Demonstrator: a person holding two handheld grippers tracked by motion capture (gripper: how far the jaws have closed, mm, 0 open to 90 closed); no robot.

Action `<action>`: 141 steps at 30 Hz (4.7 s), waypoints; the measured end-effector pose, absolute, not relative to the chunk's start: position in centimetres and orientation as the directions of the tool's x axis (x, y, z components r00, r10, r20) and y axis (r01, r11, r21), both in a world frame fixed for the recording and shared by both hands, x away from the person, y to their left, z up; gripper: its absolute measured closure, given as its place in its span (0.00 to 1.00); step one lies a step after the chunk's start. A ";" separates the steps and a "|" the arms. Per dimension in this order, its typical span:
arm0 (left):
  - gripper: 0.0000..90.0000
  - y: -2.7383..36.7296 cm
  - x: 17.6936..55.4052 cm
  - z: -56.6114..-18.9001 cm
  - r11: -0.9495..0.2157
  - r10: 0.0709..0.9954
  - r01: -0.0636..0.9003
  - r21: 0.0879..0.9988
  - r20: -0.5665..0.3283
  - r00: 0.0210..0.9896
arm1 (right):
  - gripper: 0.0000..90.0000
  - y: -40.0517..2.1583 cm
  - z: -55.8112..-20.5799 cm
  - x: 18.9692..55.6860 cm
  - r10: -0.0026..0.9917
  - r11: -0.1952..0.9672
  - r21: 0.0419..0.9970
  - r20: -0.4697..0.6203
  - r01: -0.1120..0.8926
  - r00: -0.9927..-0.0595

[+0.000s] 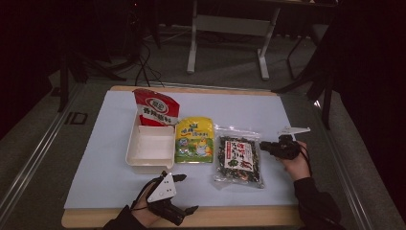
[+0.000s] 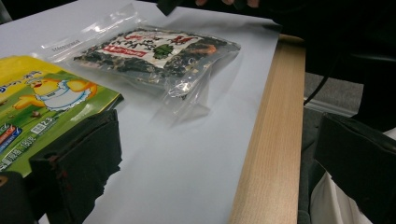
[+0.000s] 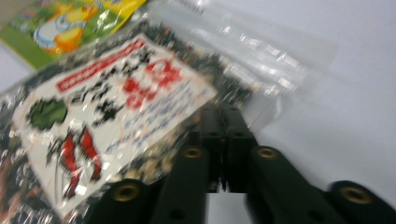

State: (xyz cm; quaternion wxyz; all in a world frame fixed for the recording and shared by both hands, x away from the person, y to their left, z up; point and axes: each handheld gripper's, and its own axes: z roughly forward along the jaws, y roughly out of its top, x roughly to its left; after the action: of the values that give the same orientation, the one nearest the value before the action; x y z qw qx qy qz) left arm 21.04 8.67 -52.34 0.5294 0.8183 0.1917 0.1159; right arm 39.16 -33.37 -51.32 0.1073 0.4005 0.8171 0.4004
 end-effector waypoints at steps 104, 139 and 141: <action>0.03 7.1 24.5 -48.1 -0.356 0.482 0.281 0.891 -0.083 0.872 | 1.00 -29.3 -36.9 35.8 0.462 0.504 0.854 -0.138 0.132 -0.876; 0.59 4.1 28.1 -48.6 -0.330 0.368 0.266 0.906 -0.136 0.920 | 1.00 -27.7 -33.4 30.8 0.308 0.454 0.890 -0.200 -0.042 -0.930; 0.63 4.0 28.0 -48.5 -0.319 0.350 0.266 0.910 -0.147 0.925 | 1.00 -27.8 -33.3 30.8 0.309 0.456 0.889 -0.201 -0.041 -0.930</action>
State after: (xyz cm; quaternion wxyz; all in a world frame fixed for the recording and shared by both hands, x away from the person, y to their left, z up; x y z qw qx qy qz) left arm 28.03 4.04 -48.49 0.5517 0.8113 0.1897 0.0381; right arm 30.82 -27.79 -33.31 0.1697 0.0800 0.8360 0.5156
